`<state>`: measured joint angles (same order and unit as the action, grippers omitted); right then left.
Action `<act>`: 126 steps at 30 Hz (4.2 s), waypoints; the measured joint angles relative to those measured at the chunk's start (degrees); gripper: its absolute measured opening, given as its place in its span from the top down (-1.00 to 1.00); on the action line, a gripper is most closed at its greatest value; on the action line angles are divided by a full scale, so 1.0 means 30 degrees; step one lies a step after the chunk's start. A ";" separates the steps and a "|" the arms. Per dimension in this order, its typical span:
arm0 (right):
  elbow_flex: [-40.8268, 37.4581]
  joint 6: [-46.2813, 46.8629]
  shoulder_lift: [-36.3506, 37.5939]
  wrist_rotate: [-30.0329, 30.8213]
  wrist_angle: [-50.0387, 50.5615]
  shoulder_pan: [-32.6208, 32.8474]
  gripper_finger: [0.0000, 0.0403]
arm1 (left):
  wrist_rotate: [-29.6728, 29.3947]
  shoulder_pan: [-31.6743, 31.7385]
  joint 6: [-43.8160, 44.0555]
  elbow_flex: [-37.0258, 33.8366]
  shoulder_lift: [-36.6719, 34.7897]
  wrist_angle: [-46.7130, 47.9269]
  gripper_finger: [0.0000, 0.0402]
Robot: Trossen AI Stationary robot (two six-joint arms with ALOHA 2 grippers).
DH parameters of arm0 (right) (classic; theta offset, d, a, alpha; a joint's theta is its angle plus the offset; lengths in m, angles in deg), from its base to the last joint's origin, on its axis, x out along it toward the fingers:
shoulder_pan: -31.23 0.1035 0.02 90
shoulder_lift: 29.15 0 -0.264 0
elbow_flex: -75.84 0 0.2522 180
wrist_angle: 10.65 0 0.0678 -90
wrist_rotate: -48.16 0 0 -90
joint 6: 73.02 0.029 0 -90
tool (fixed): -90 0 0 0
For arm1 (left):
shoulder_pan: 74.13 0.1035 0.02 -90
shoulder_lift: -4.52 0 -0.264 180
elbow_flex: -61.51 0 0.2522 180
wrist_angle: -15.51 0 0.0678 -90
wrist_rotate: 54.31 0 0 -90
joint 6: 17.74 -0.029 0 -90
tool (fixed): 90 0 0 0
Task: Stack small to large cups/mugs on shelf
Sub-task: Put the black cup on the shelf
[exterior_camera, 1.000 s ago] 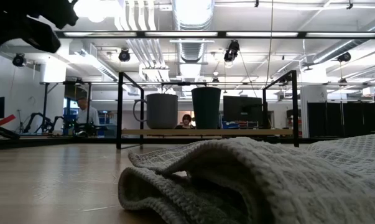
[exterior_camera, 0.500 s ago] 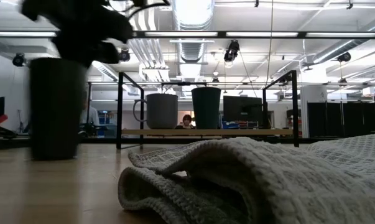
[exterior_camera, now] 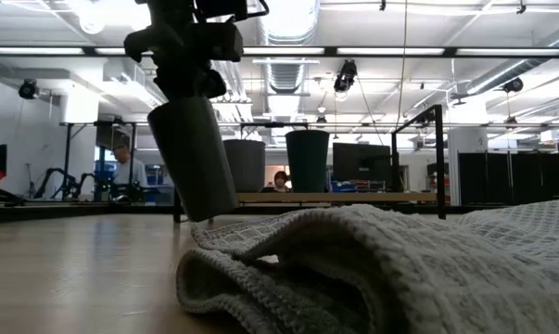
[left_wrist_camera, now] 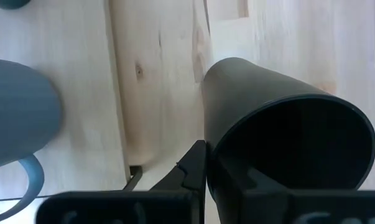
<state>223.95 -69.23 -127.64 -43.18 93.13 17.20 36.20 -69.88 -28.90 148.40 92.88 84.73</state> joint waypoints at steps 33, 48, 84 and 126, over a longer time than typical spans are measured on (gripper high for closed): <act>0.0000 0.0226 0.0000 0.0000 -0.0117 0.0007 0.81 | -0.0372 0.0102 0.0319 -0.0289 0.0831 -0.1588 0.99; 0.0000 0.0066 0.0000 0.0000 -0.0117 0.0000 0.81 | -0.0488 0.0102 0.0583 0.0447 0.0925 -0.2708 0.66; -0.3033 0.1355 0.0000 -0.3144 -0.0318 -0.0008 0.81 | -0.0075 -0.0204 0.6266 0.1133 0.0730 -0.0979 0.66; -2.1474 1.2020 0.0146 -0.7801 -2.3232 0.0670 0.81 | -0.1727 -0.0670 1.0178 -0.2915 0.0787 -0.3974 0.66</act>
<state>159.52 -33.17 -127.21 -66.59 23.43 19.21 31.02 -71.89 1.64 139.66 95.24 72.81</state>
